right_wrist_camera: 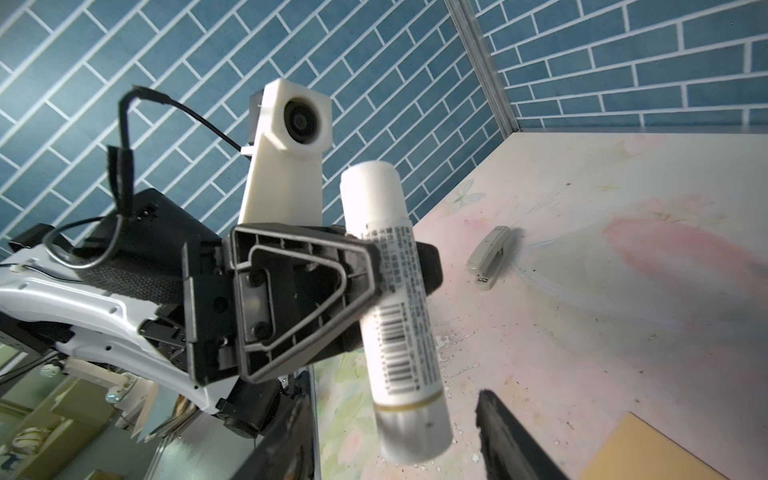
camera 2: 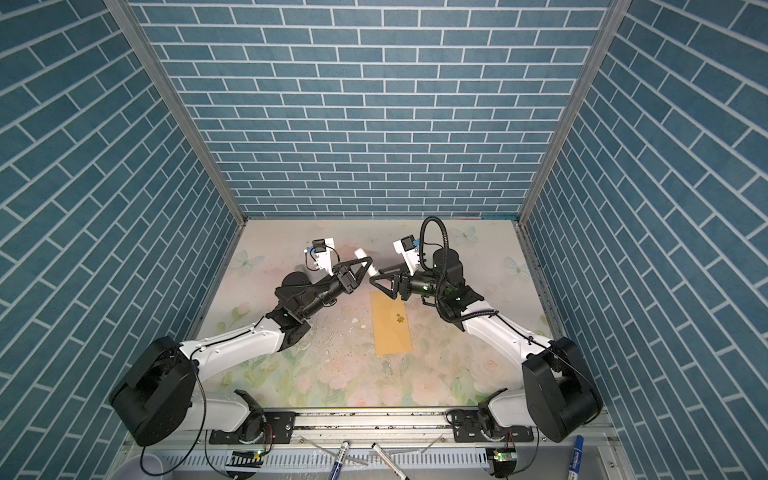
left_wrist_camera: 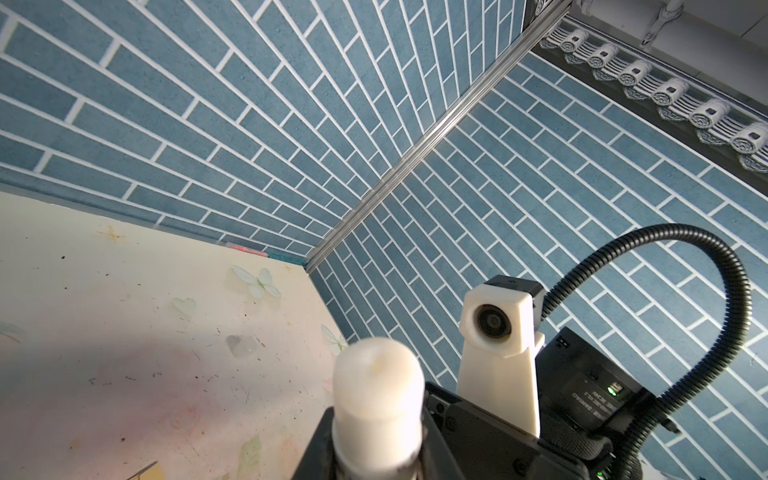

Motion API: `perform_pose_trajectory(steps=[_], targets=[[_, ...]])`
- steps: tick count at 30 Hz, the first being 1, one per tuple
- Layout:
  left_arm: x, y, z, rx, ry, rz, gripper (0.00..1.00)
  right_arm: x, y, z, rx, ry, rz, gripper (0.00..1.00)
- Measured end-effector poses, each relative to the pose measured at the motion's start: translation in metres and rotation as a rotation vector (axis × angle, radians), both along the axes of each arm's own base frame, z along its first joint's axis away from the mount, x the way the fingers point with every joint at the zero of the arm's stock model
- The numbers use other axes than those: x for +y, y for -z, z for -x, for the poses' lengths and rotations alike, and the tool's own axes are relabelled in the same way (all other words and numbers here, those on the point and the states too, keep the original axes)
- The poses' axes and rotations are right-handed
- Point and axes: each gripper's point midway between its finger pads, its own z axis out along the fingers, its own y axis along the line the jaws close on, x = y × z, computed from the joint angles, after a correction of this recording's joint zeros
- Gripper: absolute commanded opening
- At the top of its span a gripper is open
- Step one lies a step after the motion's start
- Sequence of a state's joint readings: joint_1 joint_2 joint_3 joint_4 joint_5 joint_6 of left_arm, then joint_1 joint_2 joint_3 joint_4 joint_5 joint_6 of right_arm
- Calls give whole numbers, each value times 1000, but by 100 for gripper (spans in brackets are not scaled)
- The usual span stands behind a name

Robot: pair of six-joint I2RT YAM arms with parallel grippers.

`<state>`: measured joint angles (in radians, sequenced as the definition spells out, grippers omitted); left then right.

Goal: Place the letter into the envelope and seal it

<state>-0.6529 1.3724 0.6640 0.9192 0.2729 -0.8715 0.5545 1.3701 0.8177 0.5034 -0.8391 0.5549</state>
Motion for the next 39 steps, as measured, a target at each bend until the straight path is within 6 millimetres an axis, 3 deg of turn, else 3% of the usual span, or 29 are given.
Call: perform_pose_trajectory(steps=[3, 12, 25, 32, 39], targets=[[0, 0, 0, 4, 3, 3, 0, 2, -5, 0, 5, -16, -27, 47], [0, -2, 1, 2, 6, 11, 0, 7, 1, -1, 37, -49, -44, 41], [0, -5, 2, 6, 12, 30, 0, 7, 1, -2, 37, -51, -49, 0], [-2, -1, 1, 22, 11, 16, 0, 2, 5, -3, -18, 88, 53, 0], [3, 5, -6, 27, -29, -11, 0, 13, 10, -13, -281, 419, 402, 0]])
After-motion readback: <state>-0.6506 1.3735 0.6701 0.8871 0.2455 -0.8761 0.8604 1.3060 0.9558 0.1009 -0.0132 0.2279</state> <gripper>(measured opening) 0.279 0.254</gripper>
